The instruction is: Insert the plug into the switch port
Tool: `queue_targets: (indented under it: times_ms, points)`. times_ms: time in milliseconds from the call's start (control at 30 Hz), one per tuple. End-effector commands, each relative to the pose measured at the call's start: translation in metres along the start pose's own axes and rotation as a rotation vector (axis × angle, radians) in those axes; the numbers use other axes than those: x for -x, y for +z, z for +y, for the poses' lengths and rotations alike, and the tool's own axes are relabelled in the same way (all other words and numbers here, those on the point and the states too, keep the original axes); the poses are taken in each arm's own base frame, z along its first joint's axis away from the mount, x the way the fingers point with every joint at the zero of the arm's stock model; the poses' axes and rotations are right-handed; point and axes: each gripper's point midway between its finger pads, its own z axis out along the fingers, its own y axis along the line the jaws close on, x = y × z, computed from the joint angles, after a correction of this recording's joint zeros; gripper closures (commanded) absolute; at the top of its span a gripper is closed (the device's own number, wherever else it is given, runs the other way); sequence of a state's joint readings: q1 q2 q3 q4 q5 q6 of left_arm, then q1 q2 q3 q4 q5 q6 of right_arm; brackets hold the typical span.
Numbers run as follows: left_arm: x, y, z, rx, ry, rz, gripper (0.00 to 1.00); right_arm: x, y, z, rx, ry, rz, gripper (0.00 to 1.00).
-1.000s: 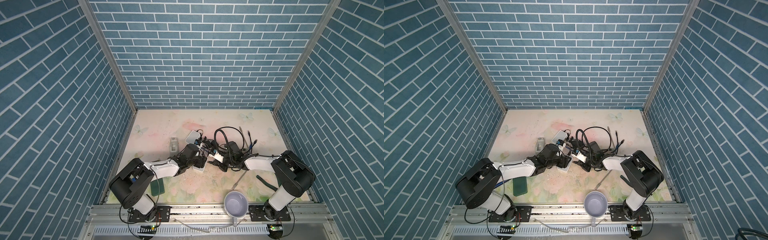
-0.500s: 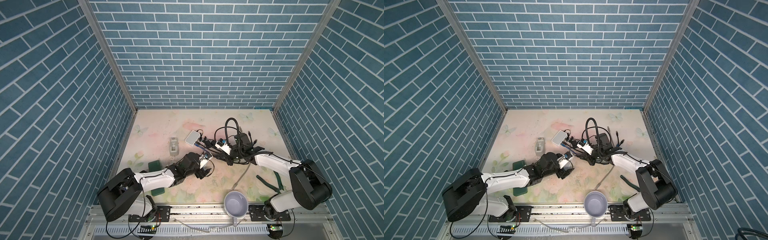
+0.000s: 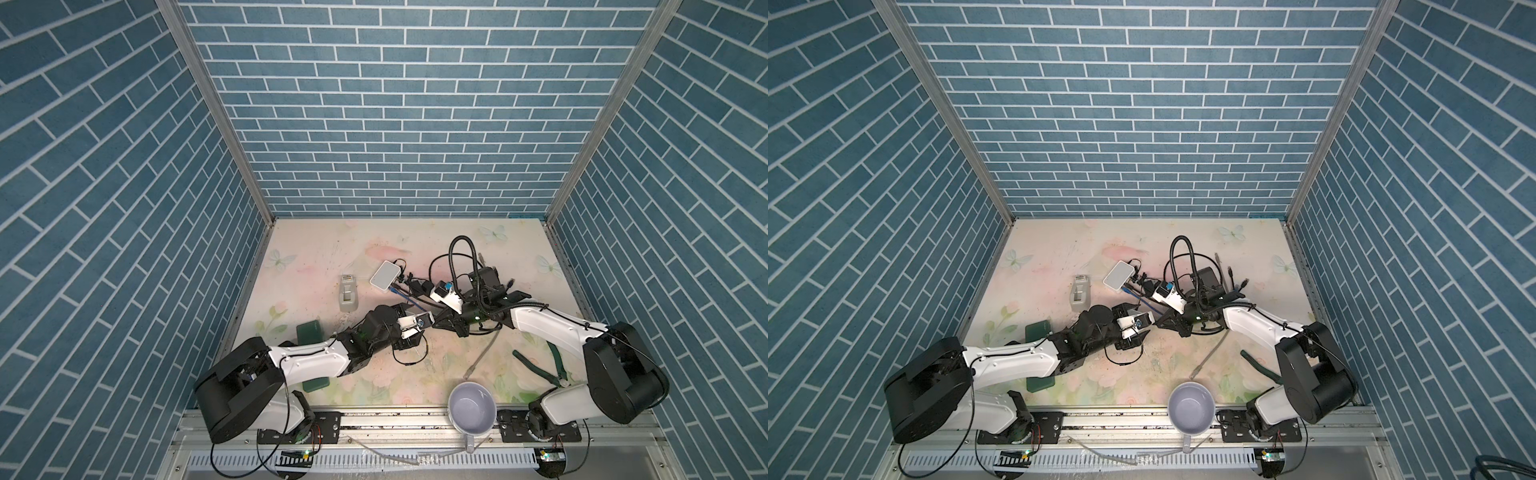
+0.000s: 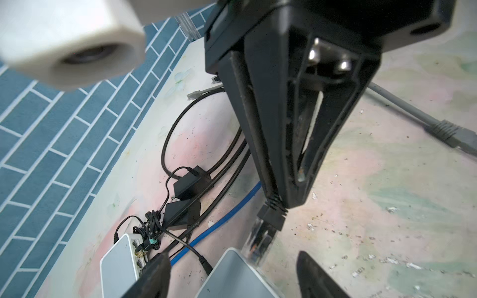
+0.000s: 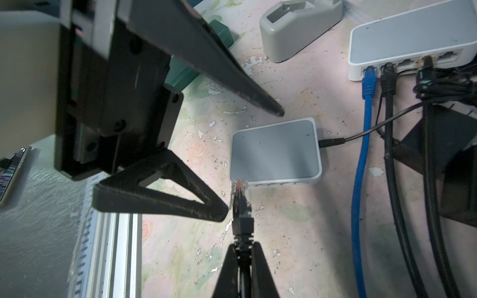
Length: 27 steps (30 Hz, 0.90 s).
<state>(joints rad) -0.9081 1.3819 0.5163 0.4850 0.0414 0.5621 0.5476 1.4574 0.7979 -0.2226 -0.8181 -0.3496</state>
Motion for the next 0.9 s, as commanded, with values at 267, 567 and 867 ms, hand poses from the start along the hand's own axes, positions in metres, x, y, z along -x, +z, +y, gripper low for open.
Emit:
queue_targets:
  times_ms: [267,567,867]
  points:
    - [0.011,0.006,-0.017,-0.102,0.124,-0.011,0.56,0.017,-0.008,0.012,0.046,-0.062,-0.037,1.00]
    - [0.010,0.008,-0.025,-0.142,0.145,-0.002,0.83,0.021,-0.009,0.016,0.066,-0.066,-0.050,1.00]
    - [0.016,0.005,-0.026,-0.158,0.156,-0.028,0.97,0.016,-0.007,0.007,0.010,-0.089,-0.052,1.00]
